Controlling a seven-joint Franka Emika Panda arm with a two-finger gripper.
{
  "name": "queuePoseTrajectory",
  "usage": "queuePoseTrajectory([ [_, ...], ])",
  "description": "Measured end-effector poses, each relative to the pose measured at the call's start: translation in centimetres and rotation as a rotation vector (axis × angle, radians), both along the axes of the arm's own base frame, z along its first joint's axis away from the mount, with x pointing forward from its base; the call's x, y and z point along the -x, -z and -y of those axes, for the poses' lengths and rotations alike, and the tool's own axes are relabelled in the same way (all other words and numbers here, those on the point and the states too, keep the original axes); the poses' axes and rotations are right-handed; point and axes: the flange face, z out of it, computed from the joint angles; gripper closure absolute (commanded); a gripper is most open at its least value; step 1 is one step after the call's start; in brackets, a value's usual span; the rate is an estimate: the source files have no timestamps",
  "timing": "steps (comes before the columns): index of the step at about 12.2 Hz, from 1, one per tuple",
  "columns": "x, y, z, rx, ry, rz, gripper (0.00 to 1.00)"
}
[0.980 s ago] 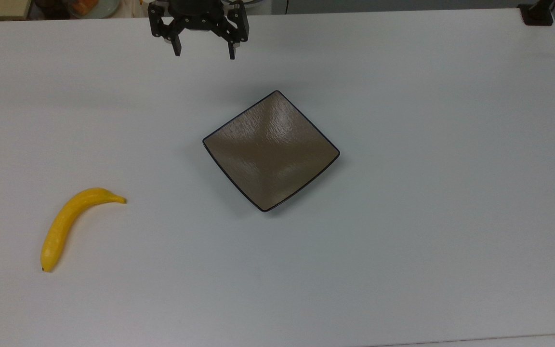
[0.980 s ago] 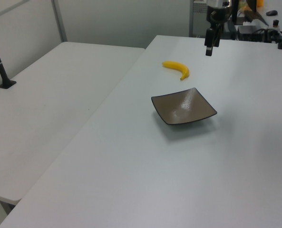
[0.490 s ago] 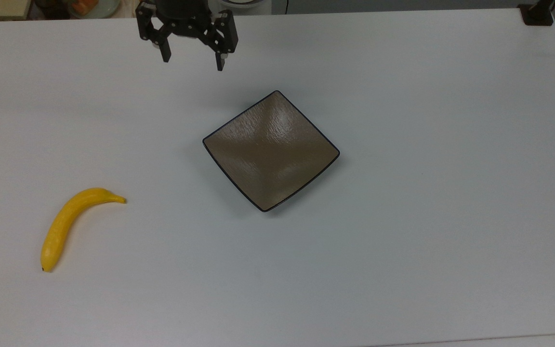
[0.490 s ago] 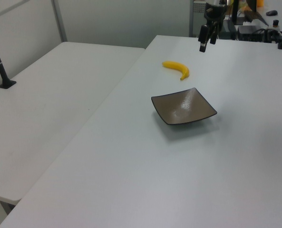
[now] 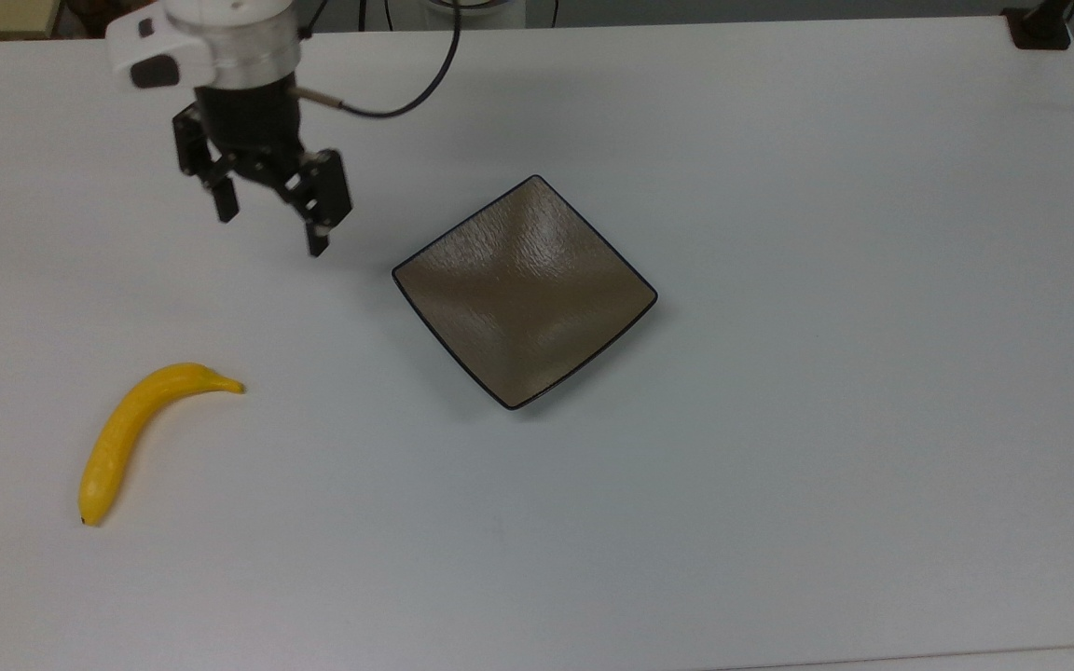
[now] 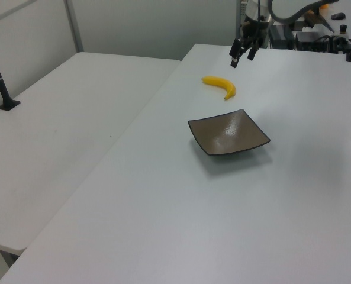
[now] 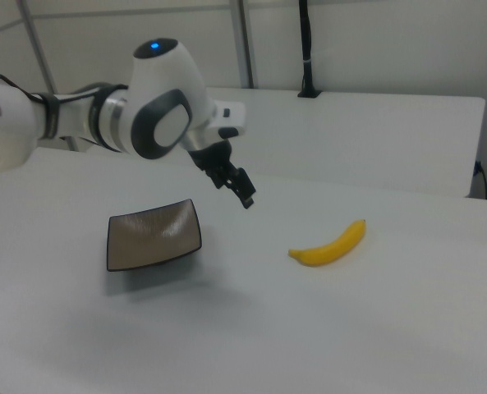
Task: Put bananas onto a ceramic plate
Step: 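Move the gripper over toward the yellow banana beside the plate, then lower the gripper and close it around the banana's middle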
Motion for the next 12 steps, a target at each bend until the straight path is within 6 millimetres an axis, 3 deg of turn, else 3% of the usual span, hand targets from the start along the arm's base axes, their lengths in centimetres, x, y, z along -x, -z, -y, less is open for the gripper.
queuePoseTrajectory([
  [7,-4.2,5.2,7.7,-0.01,0.227,0.157,0.0],
  [10,-7.0,9.2,11.7,0.016,0.315,0.162,0.0],
  [12,-8.6,11.9,12.8,0.034,0.341,0.187,0.0],
])
